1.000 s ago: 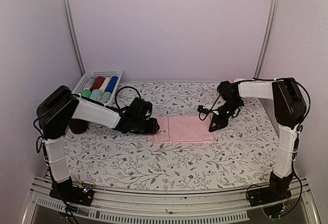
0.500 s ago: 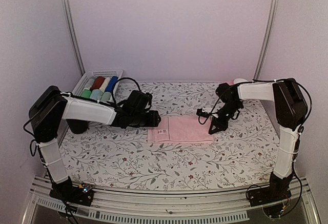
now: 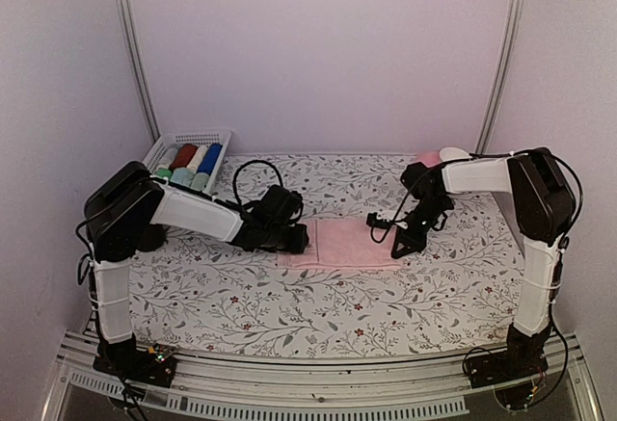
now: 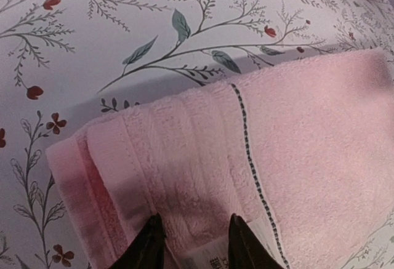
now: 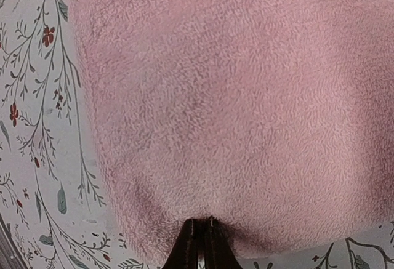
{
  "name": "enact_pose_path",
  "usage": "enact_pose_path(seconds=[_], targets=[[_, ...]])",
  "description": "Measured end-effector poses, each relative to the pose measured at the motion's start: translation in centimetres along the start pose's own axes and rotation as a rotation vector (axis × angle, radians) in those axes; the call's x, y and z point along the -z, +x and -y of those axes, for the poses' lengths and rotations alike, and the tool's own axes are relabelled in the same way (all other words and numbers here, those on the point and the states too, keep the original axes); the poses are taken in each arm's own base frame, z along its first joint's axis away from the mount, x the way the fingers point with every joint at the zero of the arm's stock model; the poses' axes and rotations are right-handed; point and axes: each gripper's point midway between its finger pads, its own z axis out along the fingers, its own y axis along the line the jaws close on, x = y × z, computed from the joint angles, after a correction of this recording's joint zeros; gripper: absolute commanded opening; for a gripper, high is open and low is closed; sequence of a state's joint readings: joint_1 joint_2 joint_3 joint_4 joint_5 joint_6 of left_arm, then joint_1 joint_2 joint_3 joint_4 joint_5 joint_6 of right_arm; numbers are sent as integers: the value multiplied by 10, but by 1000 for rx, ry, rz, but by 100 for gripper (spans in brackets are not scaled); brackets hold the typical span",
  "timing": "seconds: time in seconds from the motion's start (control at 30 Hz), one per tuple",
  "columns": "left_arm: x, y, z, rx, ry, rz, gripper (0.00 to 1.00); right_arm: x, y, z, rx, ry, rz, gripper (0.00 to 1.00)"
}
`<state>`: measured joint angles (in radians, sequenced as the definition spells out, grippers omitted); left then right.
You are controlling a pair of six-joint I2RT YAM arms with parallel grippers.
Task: Roll the towels
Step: Smooth out the towel at the center of the board.
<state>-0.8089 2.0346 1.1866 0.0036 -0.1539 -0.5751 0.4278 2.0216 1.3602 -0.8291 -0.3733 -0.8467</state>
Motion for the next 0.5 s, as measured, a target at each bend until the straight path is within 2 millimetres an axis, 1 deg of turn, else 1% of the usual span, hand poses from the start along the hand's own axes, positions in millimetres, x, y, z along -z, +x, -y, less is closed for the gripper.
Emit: enact_pose_path(seconds=[0.07, 0.13, 0.2, 0.33, 0.43, 0.5], targets=[[-1, -1, -1, -2, -4, 7, 39, 2, -1, 0, 7, 2, 5, 7], [-1, -3, -2, -4, -7, 13, 41, 4, -3, 0, 12, 5, 13, 10], [-1, -5, -3, -5, -8, 18, 43, 7, -7, 1, 16, 18, 27, 11], [-1, -6, -3, -11, -6, 22, 45, 25, -26, 8, 24, 79, 102, 10], [1, -6, -3, -17, -4, 26, 45, 37, -42, 19, 14, 140, 169, 9], [4, -10, -2, -19, -2, 35, 46, 39, -46, 23, 5, 158, 185, 9]])
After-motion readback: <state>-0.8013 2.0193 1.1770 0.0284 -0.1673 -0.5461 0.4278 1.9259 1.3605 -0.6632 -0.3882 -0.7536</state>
